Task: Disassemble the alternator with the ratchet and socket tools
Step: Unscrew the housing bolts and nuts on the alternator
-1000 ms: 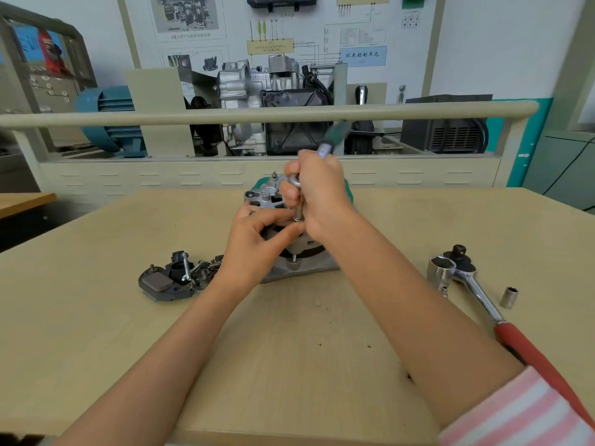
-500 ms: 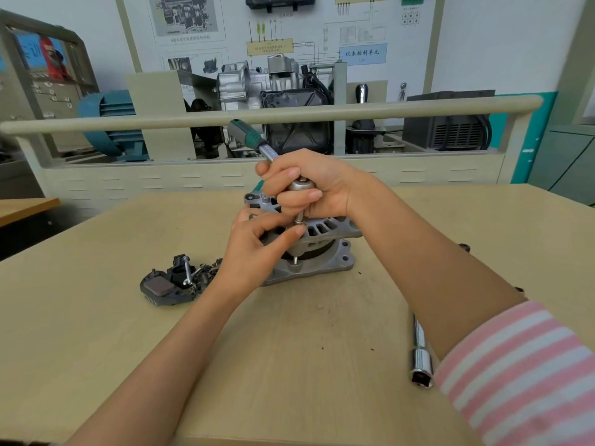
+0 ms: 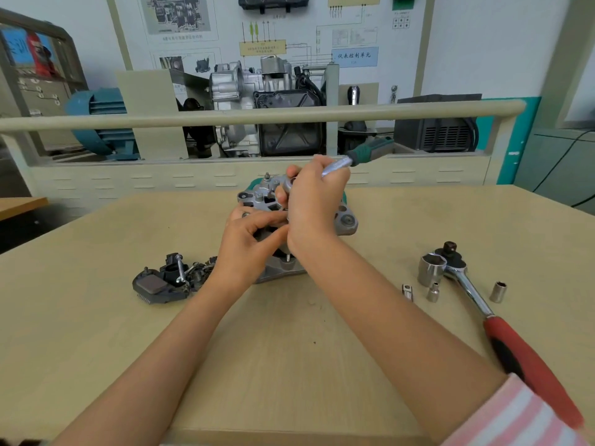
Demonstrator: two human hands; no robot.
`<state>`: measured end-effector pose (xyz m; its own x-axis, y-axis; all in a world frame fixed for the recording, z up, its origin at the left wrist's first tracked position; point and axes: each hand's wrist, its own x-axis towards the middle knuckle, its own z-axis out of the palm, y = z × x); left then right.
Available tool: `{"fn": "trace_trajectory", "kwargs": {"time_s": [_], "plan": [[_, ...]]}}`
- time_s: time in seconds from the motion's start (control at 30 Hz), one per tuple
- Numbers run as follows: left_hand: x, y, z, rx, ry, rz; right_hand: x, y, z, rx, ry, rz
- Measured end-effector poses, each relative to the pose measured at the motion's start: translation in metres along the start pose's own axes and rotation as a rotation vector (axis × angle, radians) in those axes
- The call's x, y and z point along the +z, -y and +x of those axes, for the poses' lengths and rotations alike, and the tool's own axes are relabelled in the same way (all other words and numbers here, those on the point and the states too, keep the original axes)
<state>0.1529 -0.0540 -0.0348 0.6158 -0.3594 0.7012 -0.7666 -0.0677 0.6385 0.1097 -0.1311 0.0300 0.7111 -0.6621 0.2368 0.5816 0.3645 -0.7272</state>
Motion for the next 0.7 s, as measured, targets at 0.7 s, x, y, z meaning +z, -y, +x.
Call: {"fn": "trace_trajectory", "kwargs": {"time_s": [0.7], "plan": [[0.001,-0.001,0.002,-0.031,0.011,-0.048,0.000,0.035,0.038,0.694,0.866,-0.383]]}}
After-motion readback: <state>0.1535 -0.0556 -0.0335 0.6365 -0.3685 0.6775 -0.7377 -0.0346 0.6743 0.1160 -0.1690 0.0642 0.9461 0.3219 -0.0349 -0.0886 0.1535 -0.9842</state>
